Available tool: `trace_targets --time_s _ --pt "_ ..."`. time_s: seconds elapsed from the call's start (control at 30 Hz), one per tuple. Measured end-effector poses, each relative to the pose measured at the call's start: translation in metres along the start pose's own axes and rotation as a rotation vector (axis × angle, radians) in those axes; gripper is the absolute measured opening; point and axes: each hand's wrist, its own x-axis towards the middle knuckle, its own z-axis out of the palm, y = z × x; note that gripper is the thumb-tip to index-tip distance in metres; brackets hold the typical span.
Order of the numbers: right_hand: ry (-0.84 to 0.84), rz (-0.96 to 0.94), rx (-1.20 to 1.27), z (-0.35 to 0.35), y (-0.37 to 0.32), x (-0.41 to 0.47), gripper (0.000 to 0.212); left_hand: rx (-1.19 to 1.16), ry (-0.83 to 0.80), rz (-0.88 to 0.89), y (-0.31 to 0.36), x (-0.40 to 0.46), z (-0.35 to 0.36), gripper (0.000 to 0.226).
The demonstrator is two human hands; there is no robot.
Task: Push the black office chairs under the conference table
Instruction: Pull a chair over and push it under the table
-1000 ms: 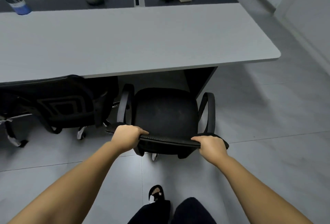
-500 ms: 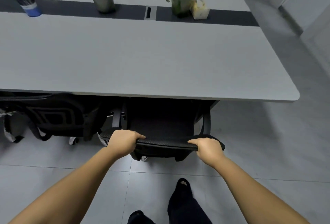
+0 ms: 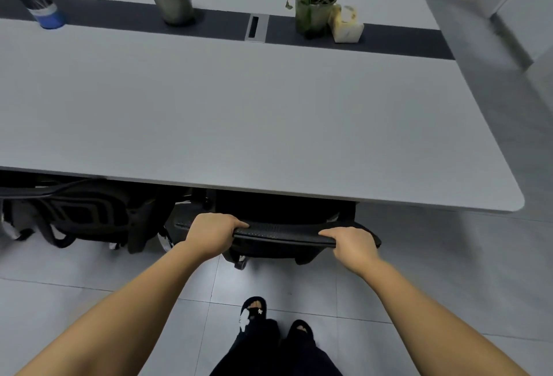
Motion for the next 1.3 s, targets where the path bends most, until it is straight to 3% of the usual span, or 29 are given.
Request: trace_targets --time_s 0.17,0.7,0.9,1.07,1.3 --pt "-0.007 0.027 0.059 -0.008 0.004 0.022 0.041 -0.017 -0.015 0.052 -0.009 0.026 -0.008 0.047" --pt "-0.054 -0.003 -0.080 -0.020 0.027 0.054 0.049 -0.010 -0.029 0.037 -0.003 0.055 -0.018 0.049" --pt "-0.122 -0.048 0.085 -0.027 0.026 0.046 0.046 -0.009 -0.126 0.055 -0.005 0.049 -0.024 0.053" --pt "-0.021 -0.114 0.164 -0.036 0.027 0.006 0.051 -0.095 -0.225 0.093 0.002 0.040 -0.033 0.062" --pt "0.331 -0.010 0.605 -0.060 0.029 -0.070 0.050 -0.553 0.086 0.188 0.040 -0.025 -0.079 0.056"
